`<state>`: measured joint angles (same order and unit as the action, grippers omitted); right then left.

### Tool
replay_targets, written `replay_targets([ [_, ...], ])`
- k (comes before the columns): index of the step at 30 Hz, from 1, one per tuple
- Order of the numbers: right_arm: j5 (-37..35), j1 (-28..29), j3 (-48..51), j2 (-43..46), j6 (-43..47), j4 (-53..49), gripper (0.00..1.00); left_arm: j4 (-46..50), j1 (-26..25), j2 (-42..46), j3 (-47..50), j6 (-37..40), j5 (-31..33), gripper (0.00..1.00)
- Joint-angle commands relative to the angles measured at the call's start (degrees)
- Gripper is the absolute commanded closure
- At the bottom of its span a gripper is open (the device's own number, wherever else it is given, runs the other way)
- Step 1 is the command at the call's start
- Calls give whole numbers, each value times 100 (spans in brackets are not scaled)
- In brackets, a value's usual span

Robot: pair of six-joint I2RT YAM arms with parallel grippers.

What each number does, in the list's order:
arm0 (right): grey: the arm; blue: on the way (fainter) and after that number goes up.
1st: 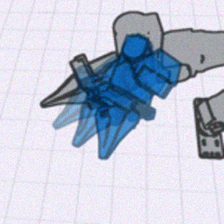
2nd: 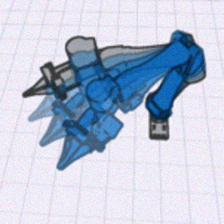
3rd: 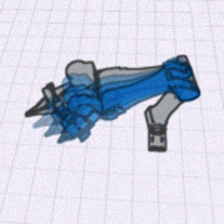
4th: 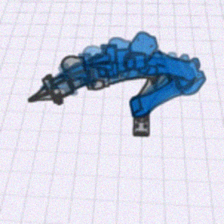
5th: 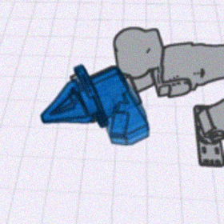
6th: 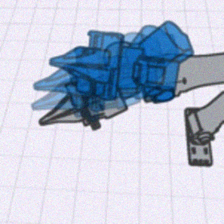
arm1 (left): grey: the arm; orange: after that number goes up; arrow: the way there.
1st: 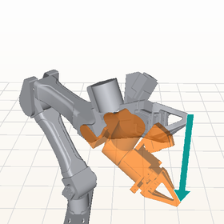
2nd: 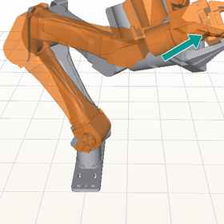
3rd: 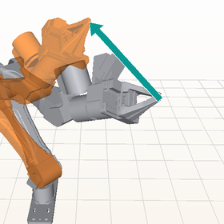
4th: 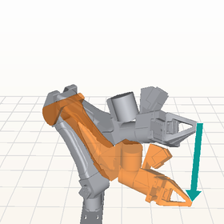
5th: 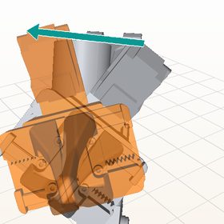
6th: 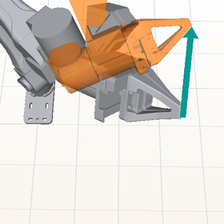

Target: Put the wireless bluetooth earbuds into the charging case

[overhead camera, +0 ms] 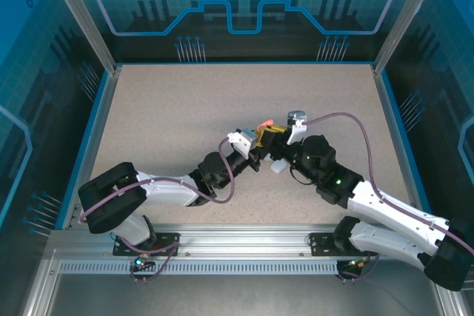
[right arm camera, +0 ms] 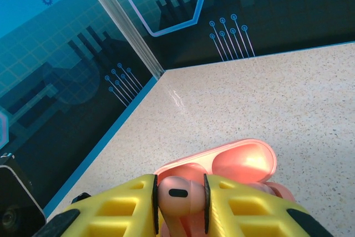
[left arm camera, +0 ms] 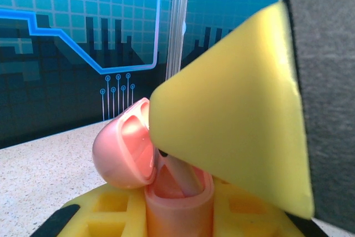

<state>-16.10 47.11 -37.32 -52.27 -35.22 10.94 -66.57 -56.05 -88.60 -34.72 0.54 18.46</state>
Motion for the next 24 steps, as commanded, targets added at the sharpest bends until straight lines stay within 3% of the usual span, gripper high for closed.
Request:
replay_targets([
  [1, -77, 114, 136, 132, -109, -276, 74, -588, -29, 3, -44, -63, 176, 100],
  [20, -168, 111, 137, 378, -108, -629, 74, -641, -24, -64, -35, -60, 185, 100],
  [24, -154, 113, 145, 348, -109, -655, 70, -636, -29, -69, -35, -72, 178, 100],
])
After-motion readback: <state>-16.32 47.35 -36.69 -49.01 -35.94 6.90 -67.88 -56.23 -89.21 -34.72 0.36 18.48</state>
